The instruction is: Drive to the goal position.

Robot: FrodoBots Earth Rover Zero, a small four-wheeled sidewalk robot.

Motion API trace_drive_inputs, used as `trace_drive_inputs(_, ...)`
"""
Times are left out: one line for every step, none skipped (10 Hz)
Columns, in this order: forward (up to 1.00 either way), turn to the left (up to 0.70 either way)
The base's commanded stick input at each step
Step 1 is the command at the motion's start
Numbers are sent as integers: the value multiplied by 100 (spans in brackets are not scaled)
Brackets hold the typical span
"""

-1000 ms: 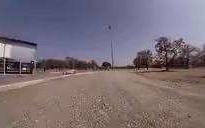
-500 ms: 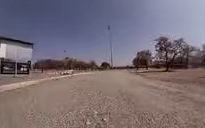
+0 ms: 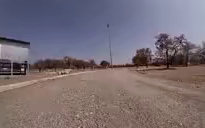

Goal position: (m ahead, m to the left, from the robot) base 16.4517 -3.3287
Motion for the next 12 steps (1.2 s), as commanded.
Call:
trace_drive_inputs(100,0)
trace_drive_inputs(100,0)
trace_drive_inputs(100,0)
trace_drive_inputs(100,0)
trace_drive_inputs(100,0)
trace_drive_inputs(100,0)
trace_drive_inputs(100,0)
trace_drive_inputs(100,0)
trace_drive_inputs(100,0)
trace_drive_inputs(100,0)
trace_drive_inputs(100,0)
trace_drive_inputs(100,0)
